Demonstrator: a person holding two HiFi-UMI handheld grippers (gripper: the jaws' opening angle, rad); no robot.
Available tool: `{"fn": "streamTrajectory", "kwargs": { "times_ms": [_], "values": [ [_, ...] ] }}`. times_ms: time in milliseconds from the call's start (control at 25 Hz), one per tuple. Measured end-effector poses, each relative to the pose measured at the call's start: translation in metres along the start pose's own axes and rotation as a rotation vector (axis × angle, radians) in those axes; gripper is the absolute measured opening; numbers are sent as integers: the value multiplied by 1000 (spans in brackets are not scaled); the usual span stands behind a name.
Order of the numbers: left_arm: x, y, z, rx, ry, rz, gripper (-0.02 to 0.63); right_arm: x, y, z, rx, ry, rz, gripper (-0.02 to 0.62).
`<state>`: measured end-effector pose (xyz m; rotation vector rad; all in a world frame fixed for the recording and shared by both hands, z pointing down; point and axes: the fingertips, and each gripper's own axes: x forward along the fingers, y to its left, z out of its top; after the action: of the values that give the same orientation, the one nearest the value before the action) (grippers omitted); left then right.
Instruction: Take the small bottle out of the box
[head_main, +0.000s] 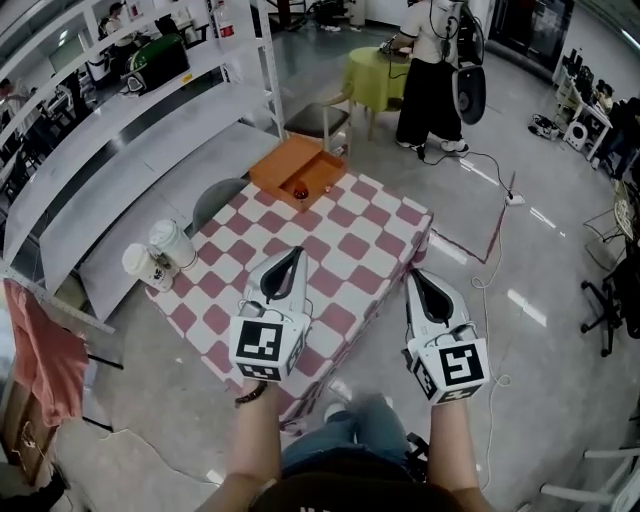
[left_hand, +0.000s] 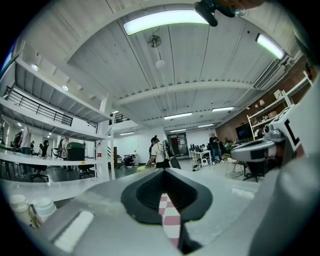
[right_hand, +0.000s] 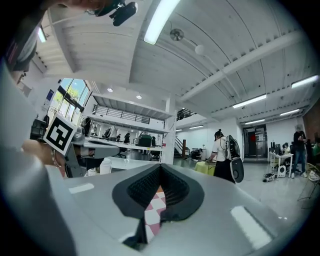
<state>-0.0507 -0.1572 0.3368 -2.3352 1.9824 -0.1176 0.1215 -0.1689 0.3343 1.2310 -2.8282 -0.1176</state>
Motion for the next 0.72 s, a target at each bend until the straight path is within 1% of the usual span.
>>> {"fn": "streamTrajectory", "kwargs": {
  "times_ms": [200, 320, 480, 720],
  "values": [
    [34, 12, -7, 20, 14, 35, -2, 41, -24, -8, 10, -2, 43, 2],
    [60, 29, -11, 19, 12, 87, -2, 77, -42, -12, 6, 0, 86, 2],
    [94, 50, -20, -16, 24, 174, -2, 133, -65, -13, -6, 1, 184, 2],
    [146, 79, -36, -63, 38, 249, -2, 208, -95, -22, -2, 7, 278, 2]
  ]
}}
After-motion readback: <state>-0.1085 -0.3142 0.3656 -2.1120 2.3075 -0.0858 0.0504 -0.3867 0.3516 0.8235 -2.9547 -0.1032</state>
